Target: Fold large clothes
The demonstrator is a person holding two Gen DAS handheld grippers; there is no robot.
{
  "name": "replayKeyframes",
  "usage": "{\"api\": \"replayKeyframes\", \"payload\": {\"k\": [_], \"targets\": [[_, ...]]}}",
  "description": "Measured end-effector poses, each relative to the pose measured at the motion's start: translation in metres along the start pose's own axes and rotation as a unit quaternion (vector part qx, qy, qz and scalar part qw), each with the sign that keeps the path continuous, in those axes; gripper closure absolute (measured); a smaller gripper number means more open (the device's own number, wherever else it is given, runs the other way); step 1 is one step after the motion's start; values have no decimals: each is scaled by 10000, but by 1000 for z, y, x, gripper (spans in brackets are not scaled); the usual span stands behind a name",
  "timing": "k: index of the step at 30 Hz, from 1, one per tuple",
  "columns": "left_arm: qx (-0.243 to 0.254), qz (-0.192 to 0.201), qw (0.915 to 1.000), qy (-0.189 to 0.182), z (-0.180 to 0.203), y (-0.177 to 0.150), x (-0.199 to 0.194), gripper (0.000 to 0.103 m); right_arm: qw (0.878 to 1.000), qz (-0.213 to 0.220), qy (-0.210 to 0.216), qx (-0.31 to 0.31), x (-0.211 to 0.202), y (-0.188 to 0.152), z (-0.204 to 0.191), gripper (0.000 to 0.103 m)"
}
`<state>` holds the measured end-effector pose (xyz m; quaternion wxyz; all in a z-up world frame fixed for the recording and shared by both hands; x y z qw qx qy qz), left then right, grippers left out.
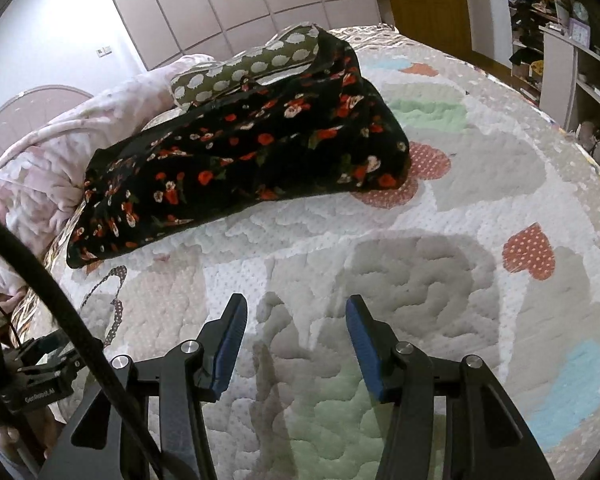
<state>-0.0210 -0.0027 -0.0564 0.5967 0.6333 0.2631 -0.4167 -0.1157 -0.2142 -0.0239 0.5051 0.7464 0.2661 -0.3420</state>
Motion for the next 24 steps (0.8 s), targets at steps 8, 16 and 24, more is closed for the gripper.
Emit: {"api": "replayKeyframes", "payload": {"k": [8, 16, 24], "targets": [[20, -50, 10000, 69, 4, 1, 5, 1, 10000, -27, -18, 20, 9, 0, 2, 47], [15, -154, 9998, 123, 6, 1, 8, 0, 10000, 13, 23, 3, 14, 2, 2, 43], [-99, 292, 9993, -220, 2, 34, -32, 5, 9995, 162, 139, 212, 5, 16, 15, 42]]}}
Point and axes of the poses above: each gripper's, at about its wrist camera, not at the fingertips, and x roughly the way its jaws point, z to its right, y to its top, the point moved 7 cm from there along x, roughly the way its jaws point
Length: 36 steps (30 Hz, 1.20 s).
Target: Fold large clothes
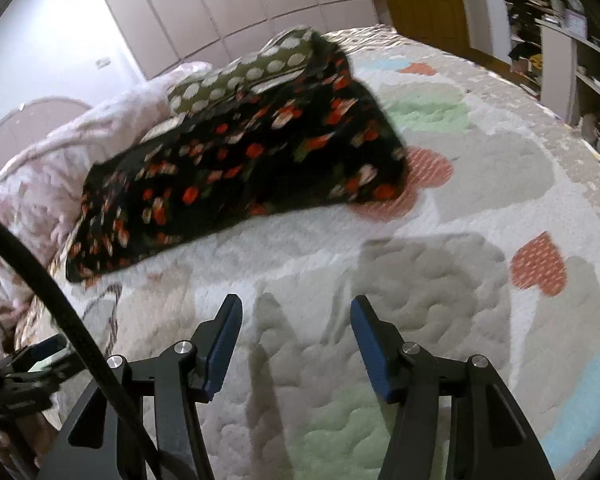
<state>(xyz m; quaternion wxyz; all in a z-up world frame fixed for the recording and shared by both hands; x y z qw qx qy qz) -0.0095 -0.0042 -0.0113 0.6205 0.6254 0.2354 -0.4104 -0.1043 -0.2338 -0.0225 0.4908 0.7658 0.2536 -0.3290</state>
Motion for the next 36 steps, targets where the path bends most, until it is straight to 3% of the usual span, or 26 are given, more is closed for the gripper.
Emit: {"api": "replayKeyframes", "payload": {"k": [8, 12, 15, 21, 26, 36], "targets": [[5, 154, 9995, -265, 14, 86, 0, 5, 9960, 235, 172, 846, -4, 48, 46, 39], [210, 201, 9993, -245, 32, 124, 30, 5, 9929, 168, 316, 1132, 8, 64, 53, 38], [270, 39, 9991, -338, 41, 140, 61, 11, 9914, 113, 398, 1244, 22, 73, 51, 38], [1, -661, 9977, -122, 27, 139, 133, 16, 9843, 256, 505, 1672, 45, 83, 51, 33], [223, -334, 9991, 121, 32, 135, 136, 14, 9834, 368, 440, 1721, 58, 84, 46, 32], [218, -226, 9994, 161, 31, 135, 136, 13, 9826, 435, 380, 1764, 63, 87, 47, 31]]}}
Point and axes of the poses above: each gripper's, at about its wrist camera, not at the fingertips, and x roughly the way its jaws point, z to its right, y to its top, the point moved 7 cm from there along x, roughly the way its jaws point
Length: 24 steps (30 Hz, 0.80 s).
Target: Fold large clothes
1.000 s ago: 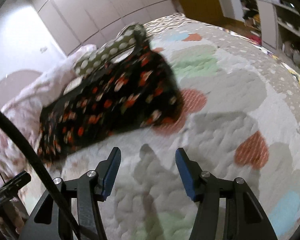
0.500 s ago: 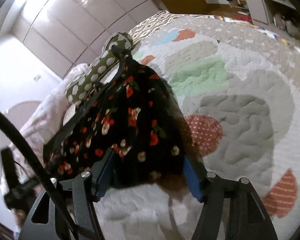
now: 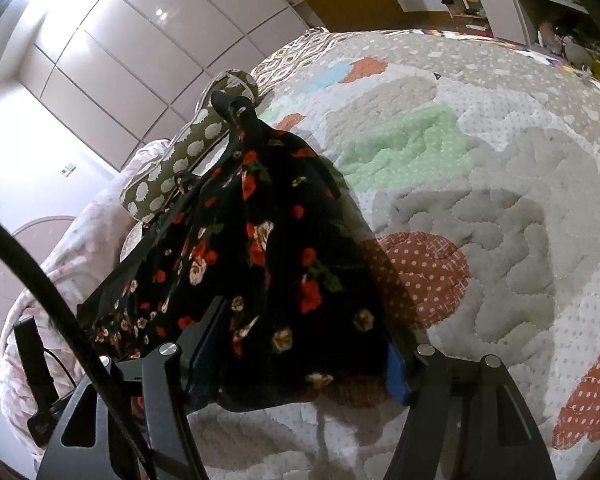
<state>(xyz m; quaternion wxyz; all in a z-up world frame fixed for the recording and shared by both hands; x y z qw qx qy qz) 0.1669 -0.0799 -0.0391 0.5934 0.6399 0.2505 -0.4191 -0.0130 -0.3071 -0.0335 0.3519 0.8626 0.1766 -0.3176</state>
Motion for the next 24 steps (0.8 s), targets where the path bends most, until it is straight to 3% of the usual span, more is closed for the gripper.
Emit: {"api": "replayKeyframes", "payload": {"k": [7, 11, 15, 18, 21, 24], "targets": [[-20, 18, 10000, 29, 0, 0, -3, 13, 9999, -9, -27, 103, 1, 2, 1, 32], [-144, 16, 9996, -262, -6, 4, -28, 48, 9995, -171, 10, 260, 4, 6, 3, 67], [-512, 491, 9961, -519, -39, 4, -84, 48, 9998, -171, -81, 38, -2, 20, -10, 78], [-807, 821, 9920, -519, -81, -6, -120, 48, 9984, 77, -209, -526, -20, 38, -52, 81], [-1322, 1033, 9853, -329, -145, -23, -148, 47, 9903, 346, -186, -1330, -34, 51, -126, 83], [-1858, 1189, 9753, -121, -207, -44, -168, 47, 9754, 394, 54, -2169, -30, 40, -217, 85]]}}
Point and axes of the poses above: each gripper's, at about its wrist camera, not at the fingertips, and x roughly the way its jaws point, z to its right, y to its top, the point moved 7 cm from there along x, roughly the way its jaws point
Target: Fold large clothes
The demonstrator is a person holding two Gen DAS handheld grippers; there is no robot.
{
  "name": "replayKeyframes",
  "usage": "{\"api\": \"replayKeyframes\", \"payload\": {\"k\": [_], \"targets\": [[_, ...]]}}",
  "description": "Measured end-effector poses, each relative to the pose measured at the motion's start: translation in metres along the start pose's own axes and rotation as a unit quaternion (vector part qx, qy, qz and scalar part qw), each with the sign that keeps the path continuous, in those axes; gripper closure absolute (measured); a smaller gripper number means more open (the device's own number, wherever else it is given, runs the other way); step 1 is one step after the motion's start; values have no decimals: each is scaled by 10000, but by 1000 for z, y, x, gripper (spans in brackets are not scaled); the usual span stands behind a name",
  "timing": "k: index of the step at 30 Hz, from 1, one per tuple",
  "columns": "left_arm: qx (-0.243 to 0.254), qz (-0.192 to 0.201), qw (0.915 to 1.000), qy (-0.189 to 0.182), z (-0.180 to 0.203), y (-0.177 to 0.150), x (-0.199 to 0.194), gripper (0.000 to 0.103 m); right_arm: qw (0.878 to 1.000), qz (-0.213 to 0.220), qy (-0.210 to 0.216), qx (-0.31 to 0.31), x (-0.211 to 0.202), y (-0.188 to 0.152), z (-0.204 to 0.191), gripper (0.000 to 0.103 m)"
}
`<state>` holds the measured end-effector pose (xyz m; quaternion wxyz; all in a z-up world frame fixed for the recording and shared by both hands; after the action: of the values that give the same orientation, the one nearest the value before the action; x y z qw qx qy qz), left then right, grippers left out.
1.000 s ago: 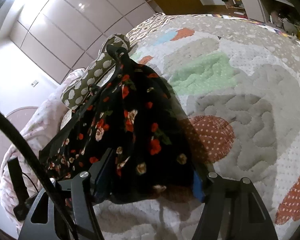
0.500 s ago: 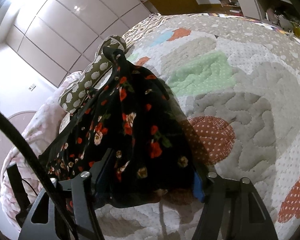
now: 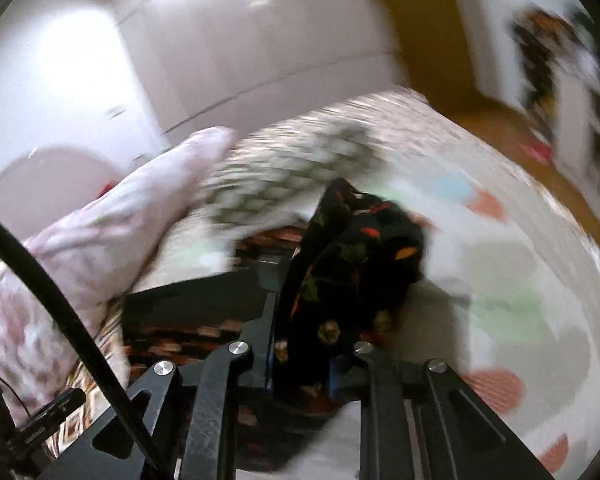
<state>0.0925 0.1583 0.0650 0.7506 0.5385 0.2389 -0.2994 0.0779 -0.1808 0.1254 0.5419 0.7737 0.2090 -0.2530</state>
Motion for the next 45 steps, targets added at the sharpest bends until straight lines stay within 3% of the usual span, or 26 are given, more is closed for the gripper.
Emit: {"api": "replayKeyframes", "payload": {"k": [3, 7, 12, 17, 22, 27, 28, 32, 35, 38, 39, 40, 41, 42, 45], "targets": [[-388, 166, 9987, 288, -60, 0, -22, 47, 9960, -128, 376, -799, 23, -6, -98, 86], [-706, 233, 9960, 503, -112, -11, -42, 47, 9788, -766, 801, -1720, 78, -69, -208, 86], [-835, 159, 9944, 630, -145, -26, -46, 47, 9575, -1494, 950, -2277, 124, -150, -255, 86], [-927, 36, 9945, 481, -144, -30, -34, 47, 9522, -1653, 1105, -2318, 128, -163, -249, 86], [-809, -56, 9964, 258, -114, -23, -17, 47, 9452, -1754, 1394, -2375, 117, -166, -242, 85], [-460, -144, 9986, 218, -77, -11, -6, 42, 9471, -1521, 1805, -2173, 97, -147, -240, 72], [-388, -130, 9990, 190, -70, -8, -5, 41, 9466, -1454, 2010, -2057, 85, -140, -237, 64], [-97, -137, 9998, -102, -32, 4, 5, 26, 9482, -1071, 2387, -1803, 31, -110, -203, 55], [214, -299, 9988, -336, 4, 8, 27, 23, 9634, -724, 2127, -1459, 12, -82, -154, 51], [584, -590, 9948, -590, 41, 7, 55, 23, 9767, -695, 1699, -1109, 20, -70, -109, 51], [707, -730, 9927, -650, 52, 5, 67, 25, 9791, -717, 1595, -1037, 24, -69, -100, 51], [798, -858, 9904, -730, 60, 4, 76, 34, 9815, -749, 1499, -924, 29, -69, -88, 50], [882, -978, 9884, -758, 67, 2, 83, 73, 9830, -805, 1449, -793, 35, -71, -78, 49], [973, -1118, 9869, -640, 70, 1, 92, 80, 9839, -853, 1414, -689, 40, -72, -71, 47], [930, -980, 9889, -626, 66, 6, 87, 84, 9861, -877, 1330, -466, 51, -70, -53, 35]]}}
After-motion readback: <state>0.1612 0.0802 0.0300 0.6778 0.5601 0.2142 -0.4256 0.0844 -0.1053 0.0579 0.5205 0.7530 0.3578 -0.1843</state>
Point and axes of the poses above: each gripper's, at about its wrist camera, not at the fingertips, and x roughly the way its jaws point, z to its right, y to its top, the point moved 7 cm from there along x, roughly the way its jaws point
